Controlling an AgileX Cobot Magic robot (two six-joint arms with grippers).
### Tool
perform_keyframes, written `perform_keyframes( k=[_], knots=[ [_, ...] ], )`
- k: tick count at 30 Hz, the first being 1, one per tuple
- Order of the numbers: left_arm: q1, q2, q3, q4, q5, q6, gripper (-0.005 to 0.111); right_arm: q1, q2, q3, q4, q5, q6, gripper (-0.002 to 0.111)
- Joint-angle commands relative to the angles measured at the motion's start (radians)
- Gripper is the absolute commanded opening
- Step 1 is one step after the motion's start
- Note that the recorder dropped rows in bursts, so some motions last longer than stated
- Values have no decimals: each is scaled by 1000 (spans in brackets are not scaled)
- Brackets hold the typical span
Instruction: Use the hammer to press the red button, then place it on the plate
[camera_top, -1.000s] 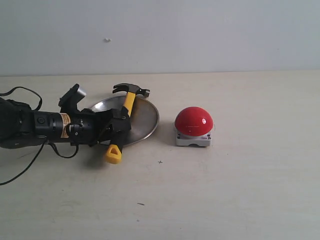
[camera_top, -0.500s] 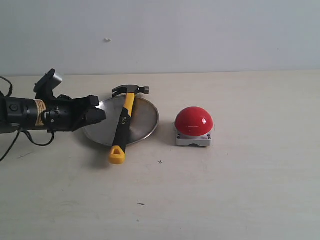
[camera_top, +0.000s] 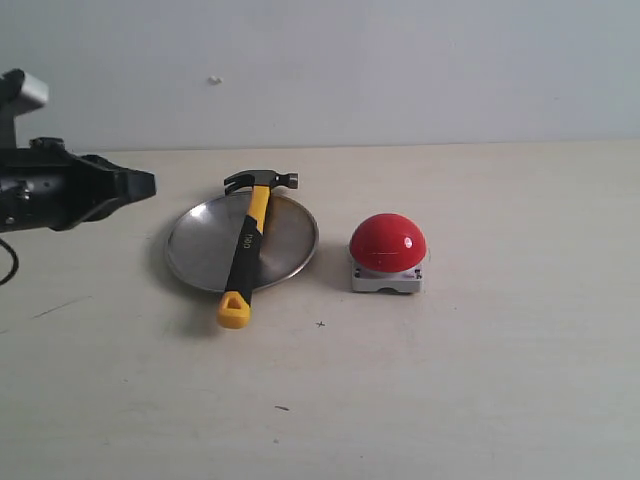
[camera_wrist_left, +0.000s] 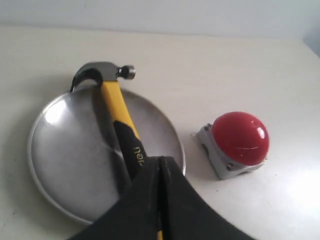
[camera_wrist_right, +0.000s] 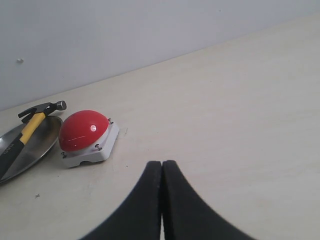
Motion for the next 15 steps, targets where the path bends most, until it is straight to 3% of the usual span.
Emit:
perform_keyframes(
  k=[1, 7, 15],
  knots=[
    [2, -205, 99, -96, 38, 117, 0, 2, -6, 5, 3, -9, -1, 0],
    [2, -465, 244, -367, 83, 349, 0, 2, -6, 5, 3, -9, -1, 0],
    [2, -756, 364, -617, 133, 624, 0, 2, -6, 5, 3, -9, -1, 0]
  ],
)
